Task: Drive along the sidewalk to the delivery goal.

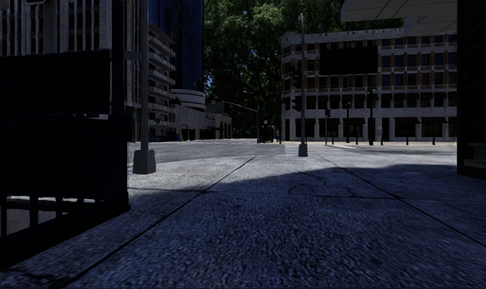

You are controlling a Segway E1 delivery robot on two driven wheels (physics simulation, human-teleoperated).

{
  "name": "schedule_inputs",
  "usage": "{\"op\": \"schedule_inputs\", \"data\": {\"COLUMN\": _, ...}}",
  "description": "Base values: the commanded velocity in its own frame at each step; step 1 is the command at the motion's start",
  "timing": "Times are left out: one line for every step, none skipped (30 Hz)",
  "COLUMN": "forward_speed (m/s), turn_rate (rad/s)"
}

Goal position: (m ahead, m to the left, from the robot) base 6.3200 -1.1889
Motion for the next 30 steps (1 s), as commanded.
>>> {"op": "schedule_inputs", "data": {"forward_speed": 2.0, "turn_rate": -0.22}}
{"op": "schedule_inputs", "data": {"forward_speed": 2.0, "turn_rate": -0.22}}
{"op": "schedule_inputs", "data": {"forward_speed": 2.0, "turn_rate": -0.22}}
{"op": "schedule_inputs", "data": {"forward_speed": 2.0, "turn_rate": -0.22}}
{"op": "schedule_inputs", "data": {"forward_speed": 2.0, "turn_rate": -0.22}}
{"op": "schedule_inputs", "data": {"forward_speed": 2.0, "turn_rate": -0.18}}
{"op": "schedule_inputs", "data": {"forward_speed": 2.0, "turn_rate": -0.02}}
{"op": "schedule_inputs", "data": {"forward_speed": 2.0, "turn_rate": 0.0}}
{"op": "schedule_inputs", "data": {"forward_speed": 2.0, "turn_rate": 0.0}}
{"op": "schedule_inputs", "data": {"forward_speed": 2.0, "turn_rate": 0.0}}
{"op": "schedule_inputs", "data": {"forward_speed": 2.0, "turn_rate": 0.0}}
{"op": "schedule_inputs", "data": {"forward_speed": 2.0, "turn_rate": 0.0}}
{"op": "schedule_inputs", "data": {"forward_speed": 2.0, "turn_rate": 0.0}}
{"op": "schedule_inputs", "data": {"forward_speed": 2.0, "turn_rate": 0.0}}
{"op": "schedule_inputs", "data": {"forward_speed": 2.0, "turn_rate": -0.17}}
{"op": "schedule_inputs", "data": {"forward_speed": 2.0, "turn_rate": -0.32}}
{"op": "schedule_inputs", "data": {"forward_speed": 2.0, "turn_rate": -0.32}}
{"op": "schedule_inputs", "data": {"forward_speed": 2.0, "turn_rate": -0.42}}
{"op": "schedule_inputs", "data": {"forward_speed": 2.0, "turn_rate": -0.46}}
{"op": "schedule_inputs", "data": {"forward_speed": 2.0, "turn_rate": -0.48}}
{"op": "schedule_inputs", "data": {"forward_speed": 2.0, "turn_rate": -0.49}}
{"op": "schedule_inputs", "data": {"forward_speed": 2.0, "turn_rate": -0.5}}
{"op": "schedule_inputs", "data": {"forward_speed": 2.0, "turn_rate": -0.5}}
{"op": "schedule_inputs", "data": {"forward_speed": 2.0, "turn_rate": -0.5}}
{"op": "schedule_inputs", "data": {"forward_speed": 2.0, "turn_rate": -0.5}}
{"op": "schedule_inputs", "data": {"forward_speed": 2.0, "turn_rate": -0.5}}
{"op": "schedule_inputs", "data": {"forward_speed": 2.0, "turn_rate": -0.5}}
{"op": "schedule_inputs", "data": {"forward_speed": 2.0, "turn_rate": -0.5}}
{"op": "schedule_inputs", "data": {"forward_speed": 2.0, "turn_rate": -0.5}}
{"op": "schedule_inputs", "data": {"forward_speed": 2.0, "turn_rate": -0.5}}
